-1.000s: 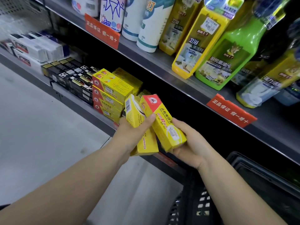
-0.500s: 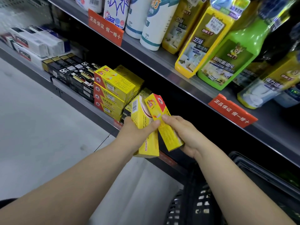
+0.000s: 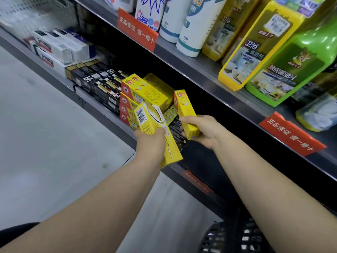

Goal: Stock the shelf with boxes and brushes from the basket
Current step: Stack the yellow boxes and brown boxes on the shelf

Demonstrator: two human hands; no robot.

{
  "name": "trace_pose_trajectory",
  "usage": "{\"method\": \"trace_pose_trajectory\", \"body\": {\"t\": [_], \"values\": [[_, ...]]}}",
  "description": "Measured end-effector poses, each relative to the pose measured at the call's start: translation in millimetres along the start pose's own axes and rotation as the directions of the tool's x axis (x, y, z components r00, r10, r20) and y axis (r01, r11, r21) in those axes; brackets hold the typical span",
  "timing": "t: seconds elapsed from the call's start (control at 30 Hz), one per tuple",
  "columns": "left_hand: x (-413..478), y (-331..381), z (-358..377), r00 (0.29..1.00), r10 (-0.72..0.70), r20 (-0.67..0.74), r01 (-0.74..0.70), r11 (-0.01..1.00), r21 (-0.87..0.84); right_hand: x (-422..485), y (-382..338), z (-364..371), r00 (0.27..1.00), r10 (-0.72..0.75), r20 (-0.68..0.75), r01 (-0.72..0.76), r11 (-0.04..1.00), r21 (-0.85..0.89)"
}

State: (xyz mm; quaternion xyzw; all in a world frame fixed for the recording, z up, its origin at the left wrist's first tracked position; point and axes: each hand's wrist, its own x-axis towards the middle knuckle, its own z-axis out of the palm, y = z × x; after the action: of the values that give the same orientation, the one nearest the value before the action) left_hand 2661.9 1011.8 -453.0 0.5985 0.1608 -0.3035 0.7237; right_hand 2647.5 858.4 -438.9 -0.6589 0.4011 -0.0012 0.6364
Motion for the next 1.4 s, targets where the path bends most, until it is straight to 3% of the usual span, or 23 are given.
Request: {"method": "trace_pose_trajectory", "body": {"t": [0.13, 0.27, 0.47, 0.7, 0.8, 1.03, 1.2, 1.27, 1.3, 1.37, 1.4], "values": [[8.0, -0.7, 1.4, 1.0, -0.006, -0.028, 0.006, 1.0, -0.018, 35.3, -11.0, 20.0, 0.94, -0.31, -0.141, 0.241, 0.899, -0.367], [12.0, -0.1, 2.9, 0.999, -0.019, -0.038, 0.018, 0.999, -0.027, 73.5, -22.8, 35.3, 0.87, -0.477, -0.122, 0.353, 0.778, -0.52], [20.4, -1.3, -2.1, 0.998, -0.024, -0.053, 0.025, 0.999, 0.021, 117.4, -38.0, 62.0, 0.9, -0.435, -0.027, 0.341, 0.742, -0.578], [24.1, -1.2, -3.6, 0.998, -0.057, -0.042, 0.057, 0.998, 0.016, 123.7, -37.9, 67.3, 0.945, -0.323, 0.06, 0.315, 0.84, -0.441], [23.6, -0.7, -3.1, 0.998, -0.058, -0.033, 0.059, 0.998, 0.014, 120.7, -36.3, 64.3, 0.944, -0.315, 0.097, 0.324, 0.832, -0.45], [20.0, 1.0, -2.8, 0.999, -0.037, -0.015, 0.037, 0.999, -0.012, 113.9, -34.7, 71.3, 0.946, -0.315, 0.079, 0.314, 0.822, -0.476], [12.4, 3.7, -3.9, 1.0, 0.022, 0.011, -0.022, 1.0, 0.011, 80.7, -46.7, 58.1, 0.884, -0.467, 0.017, 0.351, 0.639, -0.685], [11.4, 1.3, -7.1, 0.996, 0.078, 0.043, -0.082, 0.993, 0.083, 47.9, -48.6, 42.8, 0.815, -0.549, 0.185, 0.504, 0.515, -0.693], [10.5, 0.1, -8.0, 0.992, 0.105, 0.064, -0.113, 0.983, 0.145, 28.7, -47.6, 33.4, 0.769, -0.552, 0.323, 0.581, 0.39, -0.714], [6.1, -1.2, -8.0, 0.978, 0.17, 0.123, -0.199, 0.938, 0.285, -3.7, -43.4, 11.8, 0.71, -0.436, 0.554, 0.659, 0.134, -0.74], [3.0, -2.0, -7.0, 0.967, 0.195, 0.162, -0.24, 0.911, 0.334, -17.0, -39.4, 1.3, 0.718, -0.36, 0.596, 0.661, 0.085, -0.745]]}}
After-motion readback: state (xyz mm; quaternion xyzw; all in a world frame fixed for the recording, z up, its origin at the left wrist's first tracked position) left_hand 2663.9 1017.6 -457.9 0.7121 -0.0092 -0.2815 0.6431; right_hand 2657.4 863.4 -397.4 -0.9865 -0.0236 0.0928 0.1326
